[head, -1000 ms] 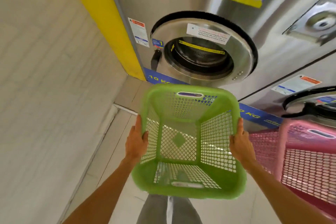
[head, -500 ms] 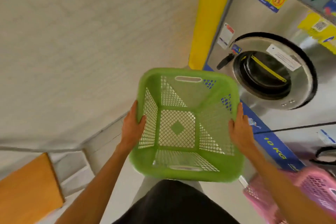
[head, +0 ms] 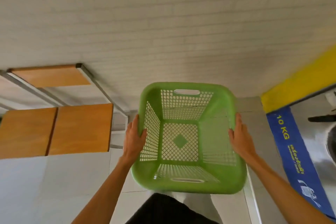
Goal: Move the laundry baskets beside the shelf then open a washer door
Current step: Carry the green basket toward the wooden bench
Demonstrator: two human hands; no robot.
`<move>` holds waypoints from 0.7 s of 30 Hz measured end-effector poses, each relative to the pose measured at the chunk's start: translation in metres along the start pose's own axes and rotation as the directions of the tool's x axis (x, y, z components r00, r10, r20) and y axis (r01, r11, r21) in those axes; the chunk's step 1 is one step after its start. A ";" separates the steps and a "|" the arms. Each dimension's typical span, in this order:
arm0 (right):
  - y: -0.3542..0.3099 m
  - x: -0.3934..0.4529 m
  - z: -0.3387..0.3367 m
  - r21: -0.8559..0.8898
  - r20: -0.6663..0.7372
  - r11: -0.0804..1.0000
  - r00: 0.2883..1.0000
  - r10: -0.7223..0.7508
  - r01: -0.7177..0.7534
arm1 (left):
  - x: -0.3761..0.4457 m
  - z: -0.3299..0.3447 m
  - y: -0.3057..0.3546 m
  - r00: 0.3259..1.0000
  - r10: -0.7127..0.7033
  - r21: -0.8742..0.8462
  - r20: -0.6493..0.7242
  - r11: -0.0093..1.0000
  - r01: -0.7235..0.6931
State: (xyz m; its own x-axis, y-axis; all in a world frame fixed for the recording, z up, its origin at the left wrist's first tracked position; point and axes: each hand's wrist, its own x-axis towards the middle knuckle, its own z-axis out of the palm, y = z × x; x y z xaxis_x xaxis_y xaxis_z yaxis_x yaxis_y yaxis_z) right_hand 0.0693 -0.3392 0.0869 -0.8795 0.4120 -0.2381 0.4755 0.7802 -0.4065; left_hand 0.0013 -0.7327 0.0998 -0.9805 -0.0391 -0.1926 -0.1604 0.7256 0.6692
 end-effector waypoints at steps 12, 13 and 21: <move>-0.095 0.020 0.134 -0.076 0.208 0.994 0.976 -0.062 0.079 | 0.043 -0.023 -0.152 0.984 -0.178 0.033 0.002 0.984 0.177; -0.094 0.025 0.146 -0.066 0.223 0.994 0.972 -0.074 0.091 | 0.046 -0.017 -0.165 0.982 -0.190 0.049 0.013 0.981 0.189; -0.065 0.079 0.287 0.014 0.401 0.989 0.905 -0.139 0.146 | 0.086 0.057 -0.287 0.960 -0.248 0.171 0.130 0.959 0.225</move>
State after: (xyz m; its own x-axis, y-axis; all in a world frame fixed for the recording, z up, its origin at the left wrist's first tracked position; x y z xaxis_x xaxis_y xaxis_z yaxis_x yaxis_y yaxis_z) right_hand -0.0260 -0.4924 -0.1593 -0.8553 0.0757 -0.5126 0.3422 0.8253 -0.4491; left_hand -0.0302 -0.9052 -0.1496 -0.8868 -0.1287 -0.4439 -0.3550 0.8047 0.4758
